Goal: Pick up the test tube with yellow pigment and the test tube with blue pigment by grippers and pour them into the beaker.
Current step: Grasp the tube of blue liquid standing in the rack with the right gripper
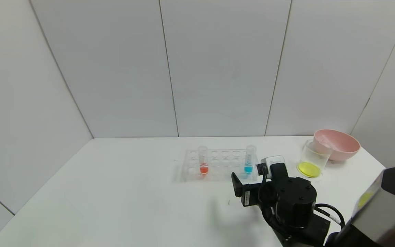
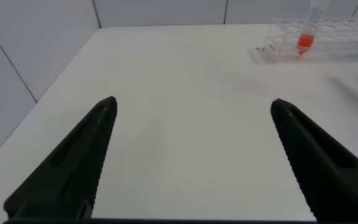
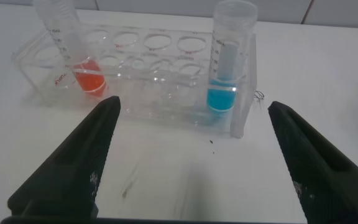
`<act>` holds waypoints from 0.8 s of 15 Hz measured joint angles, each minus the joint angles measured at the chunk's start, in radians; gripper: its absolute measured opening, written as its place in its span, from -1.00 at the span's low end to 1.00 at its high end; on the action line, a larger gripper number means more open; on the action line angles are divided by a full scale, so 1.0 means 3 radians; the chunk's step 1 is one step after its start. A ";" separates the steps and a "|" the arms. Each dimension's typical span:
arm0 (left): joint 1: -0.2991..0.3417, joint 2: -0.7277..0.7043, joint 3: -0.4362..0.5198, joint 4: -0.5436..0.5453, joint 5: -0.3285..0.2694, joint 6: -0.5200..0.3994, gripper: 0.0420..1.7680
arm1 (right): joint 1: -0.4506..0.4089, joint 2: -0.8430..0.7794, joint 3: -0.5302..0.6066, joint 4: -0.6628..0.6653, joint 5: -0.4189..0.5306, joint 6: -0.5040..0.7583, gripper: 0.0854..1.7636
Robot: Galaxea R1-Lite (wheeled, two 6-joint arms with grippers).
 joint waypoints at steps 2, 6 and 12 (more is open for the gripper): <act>0.0000 0.0000 0.0000 0.0000 -0.0001 0.0000 1.00 | -0.0098 0.0134 -0.0214 0.0001 0.0067 -0.0115 0.94; 0.0000 0.0000 0.0000 0.0000 -0.0001 0.0000 1.00 | -0.0233 0.0356 -0.0575 0.0011 0.0148 -0.0252 0.94; 0.0000 0.0000 0.0000 0.0000 -0.0001 0.0001 1.00 | -0.0354 0.0540 -0.0818 0.0023 0.0156 -0.0276 0.94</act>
